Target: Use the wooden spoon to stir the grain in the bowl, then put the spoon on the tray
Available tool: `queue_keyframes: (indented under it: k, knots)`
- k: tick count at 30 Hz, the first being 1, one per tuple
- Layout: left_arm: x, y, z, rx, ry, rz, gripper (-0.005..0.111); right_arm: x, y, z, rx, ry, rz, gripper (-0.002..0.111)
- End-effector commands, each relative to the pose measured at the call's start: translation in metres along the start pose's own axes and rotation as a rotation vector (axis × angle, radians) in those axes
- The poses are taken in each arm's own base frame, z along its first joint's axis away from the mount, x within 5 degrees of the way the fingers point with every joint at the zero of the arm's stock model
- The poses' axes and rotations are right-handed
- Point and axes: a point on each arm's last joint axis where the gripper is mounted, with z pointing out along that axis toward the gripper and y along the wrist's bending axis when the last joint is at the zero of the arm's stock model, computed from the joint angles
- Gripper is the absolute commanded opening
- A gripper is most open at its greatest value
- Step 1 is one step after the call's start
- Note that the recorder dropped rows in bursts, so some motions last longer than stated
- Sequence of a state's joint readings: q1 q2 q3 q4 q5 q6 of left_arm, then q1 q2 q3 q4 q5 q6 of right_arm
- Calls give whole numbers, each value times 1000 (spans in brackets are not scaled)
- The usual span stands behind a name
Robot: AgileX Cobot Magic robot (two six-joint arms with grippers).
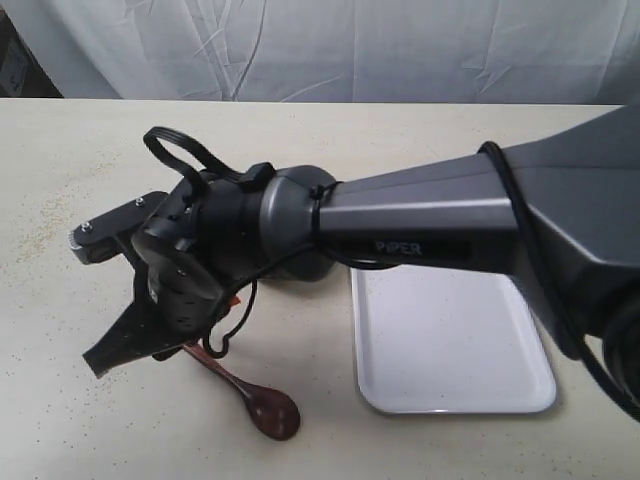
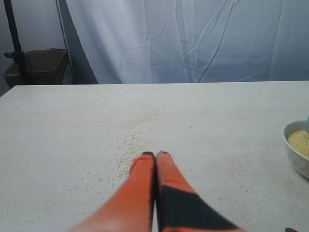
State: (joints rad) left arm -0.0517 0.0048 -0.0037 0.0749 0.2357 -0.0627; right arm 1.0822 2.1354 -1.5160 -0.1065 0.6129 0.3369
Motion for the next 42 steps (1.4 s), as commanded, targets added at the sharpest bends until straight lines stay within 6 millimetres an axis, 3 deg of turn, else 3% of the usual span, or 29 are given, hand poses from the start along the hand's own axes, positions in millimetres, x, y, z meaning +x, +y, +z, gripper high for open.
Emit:
queue_keyframes:
  k: [1,7,11,12,22,25,30,33,35,39,40,42]
  knots:
    - [1,0,0,0,-6,-6,0,13,-5,15,56,113,-8,37]
    - [1,0,0,0,-6,-6,0,19,-7,26,72,154,-15,34]
    - [1,0,0,0,-6,-6,0,21,-8,27,86,174,-24,3]
    - [1,0,0,0,-6,-6,0,20,-9,26,89,173,-24,0]
    - [1,0,0,0,-6,-6,0,-2,-26,-13,18,68,-16,-1]
    - [1,0,0,0,-6,-6,0,-2,-33,-16,-125,108,-51,-1]
    - [1,0,0,0,-6,-6,0,-3,-54,-14,-565,146,37,-1]
    - [1,0,0,0,-6,-6,0,3,-61,2,-590,185,69,-1]
    - [1,0,0,0,-6,-6,0,6,-62,15,-591,200,95,3]
    - [1,0,0,0,-6,-6,0,4,-63,16,-571,178,111,59]
    - [1,0,0,0,-6,-6,0,2,-63,9,-573,167,103,61]
    - [1,0,0,0,-6,-6,0,-6,-62,-11,-562,127,97,51]
